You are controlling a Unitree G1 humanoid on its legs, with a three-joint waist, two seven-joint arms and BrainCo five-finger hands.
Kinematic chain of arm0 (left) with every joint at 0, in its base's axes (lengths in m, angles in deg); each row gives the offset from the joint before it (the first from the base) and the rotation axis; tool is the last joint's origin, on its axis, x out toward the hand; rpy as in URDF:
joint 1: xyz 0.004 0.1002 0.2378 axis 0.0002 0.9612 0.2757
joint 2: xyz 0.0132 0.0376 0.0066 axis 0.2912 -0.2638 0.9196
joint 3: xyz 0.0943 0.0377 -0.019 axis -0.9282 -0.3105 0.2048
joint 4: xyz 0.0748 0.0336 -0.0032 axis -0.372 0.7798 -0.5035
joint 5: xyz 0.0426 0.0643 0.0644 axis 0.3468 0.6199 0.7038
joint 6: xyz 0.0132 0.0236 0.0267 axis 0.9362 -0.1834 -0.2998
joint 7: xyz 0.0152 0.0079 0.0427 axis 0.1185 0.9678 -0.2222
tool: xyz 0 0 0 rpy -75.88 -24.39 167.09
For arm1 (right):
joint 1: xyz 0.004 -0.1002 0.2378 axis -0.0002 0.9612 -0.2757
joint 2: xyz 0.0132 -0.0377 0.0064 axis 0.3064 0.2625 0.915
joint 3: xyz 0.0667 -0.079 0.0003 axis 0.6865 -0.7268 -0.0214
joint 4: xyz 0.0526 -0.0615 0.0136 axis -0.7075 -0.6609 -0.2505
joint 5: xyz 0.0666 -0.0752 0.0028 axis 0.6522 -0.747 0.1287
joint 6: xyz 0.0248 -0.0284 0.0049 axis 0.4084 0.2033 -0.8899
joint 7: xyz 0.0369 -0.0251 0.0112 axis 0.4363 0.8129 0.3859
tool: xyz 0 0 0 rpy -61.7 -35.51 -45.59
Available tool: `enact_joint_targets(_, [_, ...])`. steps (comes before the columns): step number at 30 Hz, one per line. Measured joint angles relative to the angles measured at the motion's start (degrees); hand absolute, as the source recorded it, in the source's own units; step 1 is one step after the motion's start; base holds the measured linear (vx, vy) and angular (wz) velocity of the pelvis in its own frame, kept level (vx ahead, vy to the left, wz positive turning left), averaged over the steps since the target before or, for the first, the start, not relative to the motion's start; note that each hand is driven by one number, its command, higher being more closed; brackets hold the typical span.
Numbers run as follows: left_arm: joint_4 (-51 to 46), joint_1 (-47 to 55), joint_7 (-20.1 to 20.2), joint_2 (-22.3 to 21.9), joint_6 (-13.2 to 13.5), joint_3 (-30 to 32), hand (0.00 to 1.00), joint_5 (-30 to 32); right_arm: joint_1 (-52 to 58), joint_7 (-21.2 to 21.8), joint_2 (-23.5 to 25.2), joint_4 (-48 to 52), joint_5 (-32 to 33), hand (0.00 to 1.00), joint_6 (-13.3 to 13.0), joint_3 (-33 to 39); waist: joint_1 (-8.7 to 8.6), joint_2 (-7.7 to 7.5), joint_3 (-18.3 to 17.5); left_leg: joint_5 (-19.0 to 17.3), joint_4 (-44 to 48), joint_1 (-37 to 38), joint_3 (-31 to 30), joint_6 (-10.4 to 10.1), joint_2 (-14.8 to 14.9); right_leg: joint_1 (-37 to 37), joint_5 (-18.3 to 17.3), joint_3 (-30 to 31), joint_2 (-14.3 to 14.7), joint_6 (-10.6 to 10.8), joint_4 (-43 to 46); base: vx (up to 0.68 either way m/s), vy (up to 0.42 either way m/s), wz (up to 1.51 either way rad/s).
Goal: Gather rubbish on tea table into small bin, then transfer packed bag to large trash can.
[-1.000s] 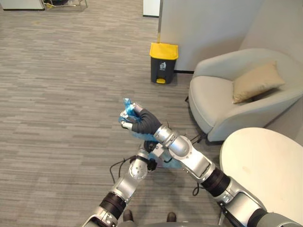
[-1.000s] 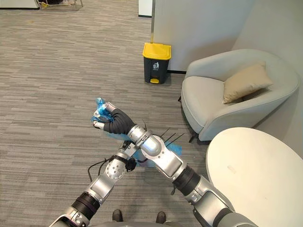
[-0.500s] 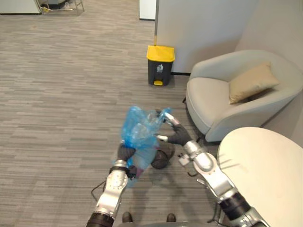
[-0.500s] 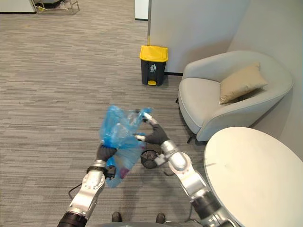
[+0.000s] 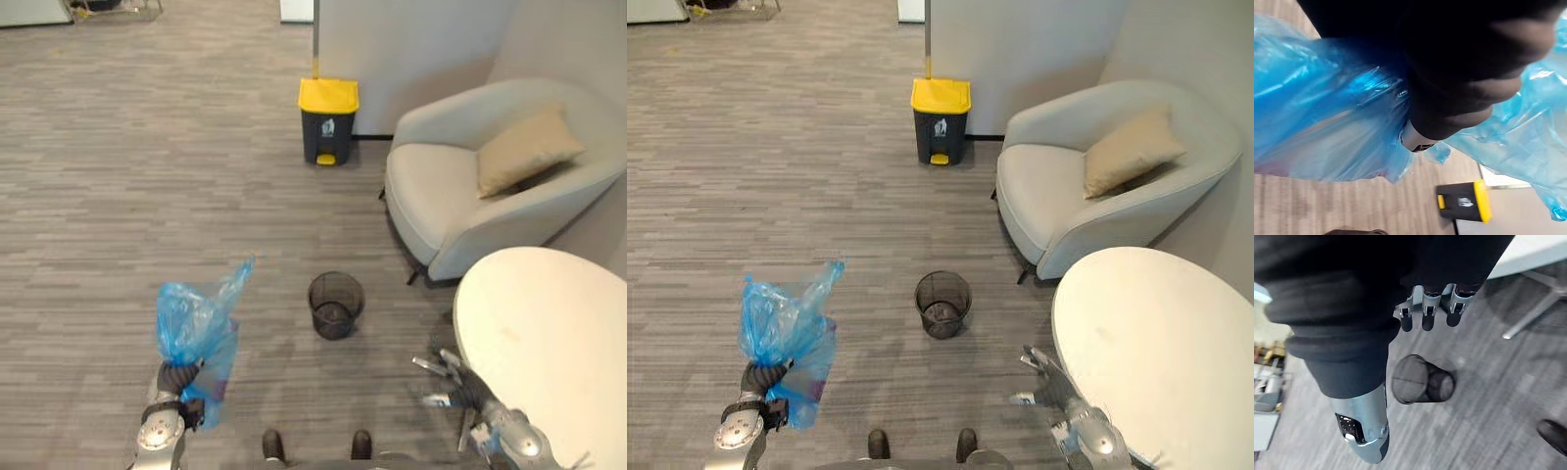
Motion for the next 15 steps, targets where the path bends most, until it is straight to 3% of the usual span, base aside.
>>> enact_joint_targets(3, [0.3, 0.7, 0.5, 0.0, 0.0, 0.1, 1.00, 0.1, 0.8, -0.7, 2.9, -3.8, -0.1, 0.00, 0.0, 2.2, 0.01, 0.33, 1.3, -2.8, 5.0, -3.1, 1.2, 1.8, 0.3, -0.4, -3.0, -4.6, -1.8, 0.6, 4.5, 0.03, 0.021, 0.81])
enact_joint_targets(5, [0.6, 1.5, 1.5, -0.3, 0.0, 0.1, 1.00, 0.2, 2.1, -2.8, 5.5, -4.6, -0.2, 0.00, -0.2, 3.8, -0.43, -0.45, 1.4, -6.6, 10.8, -5.3, 14.4, 6.4, 2.9, -1.3, -4.9, -9.0, -4.9, 0.5, 6.2, 0.13, 0.078, 1.11])
enact_joint_targets(6, [0.8, 1.5, 1.6, -0.4, 0.0, 0.1, 1.00, 0.3, 1.8, -3.2, 5.9, -5.3, -0.4, 0.00, -0.2, 4.4, -0.48, 0.52, 1.4, -6.8, 12.6, -5.5, 18.4, 6.8, 4.1, -1.2, -5.1, -9.9, -5.3, 0.9, 6.9, 0.21, 0.157, 1.11])
enact_joint_targets(7, [1.5, 2.1, 1.7, -0.8, 0.0, 0.2, 1.00, 0.7, 0.7, -4.7, 7.2, -7.3, -1.8, 0.00, -0.1, 5.6, -0.25, 0.93, 2.1, -5.4, 14.4, -5.7, 22.6, 4.6, 5.9, -1.3, -6.1, -11.8, -6.1, 1.9, 9.2, 0.16, 0.131, 0.69])
enact_joint_targets(10, [2.5, 3.4, 1.8, -1.0, -0.1, 1.1, 1.00, 1.9, -1.2, -5.9, 9.6, -7.7, -3.1, 0.00, -0.1, 5.5, 0.58, -0.05, 2.8, -8.5, 17.8, -5.9, 21.0, 4.4, 5.2, 0.6, -7.0, -13.2, -7.7, 3.2, 9.9, 0.14, 0.111, 0.45])
enact_joint_targets(12, [2.6, 4.9, 2.0, -1.8, -0.2, 1.1, 1.00, 2.8, -2.4, -6.9, 11.1, -7.5, -4.6, 0.00, -0.1, 5.5, 1.72, -1.53, 3.7, -14.5, 23.9, -6.6, 20.8, 4.0, 5.3, 1.0, -10.2, -12.9, -10.0, 4.9, 14.0, 0.12, 0.146, 0.08])
enact_joint_targets(14, [2.4, 5.5, 2.2, -1.8, -0.6, 0.7, 1.00, 2.9, -2.3, -7.3, 11.5, -7.0, -4.6, 0.00, 0.1, 5.5, 2.03, -2.61, 4.8, -19.0, 27.5, -6.8, 20.0, 3.7, 4.9, -0.2, -13.0, -12.5, -13.1, 5.1, 21.8, 0.11, 0.148, 0.18])
enact_joint_targets(15, [2.3, 5.6, 2.3, -1.8, -0.9, 0.1, 1.00, 2.9, -2.1, -7.8, 11.6, -5.9, -4.6, 0.00, 0.4, 5.5, 1.81, -2.79, 5.6, -20.9, 29.1, -6.4, 19.2, 4.1, 4.3, -3.8, -12.8, -9.3, -15.3, 0.9, 31.4, 0.12, 0.154, 0.29])
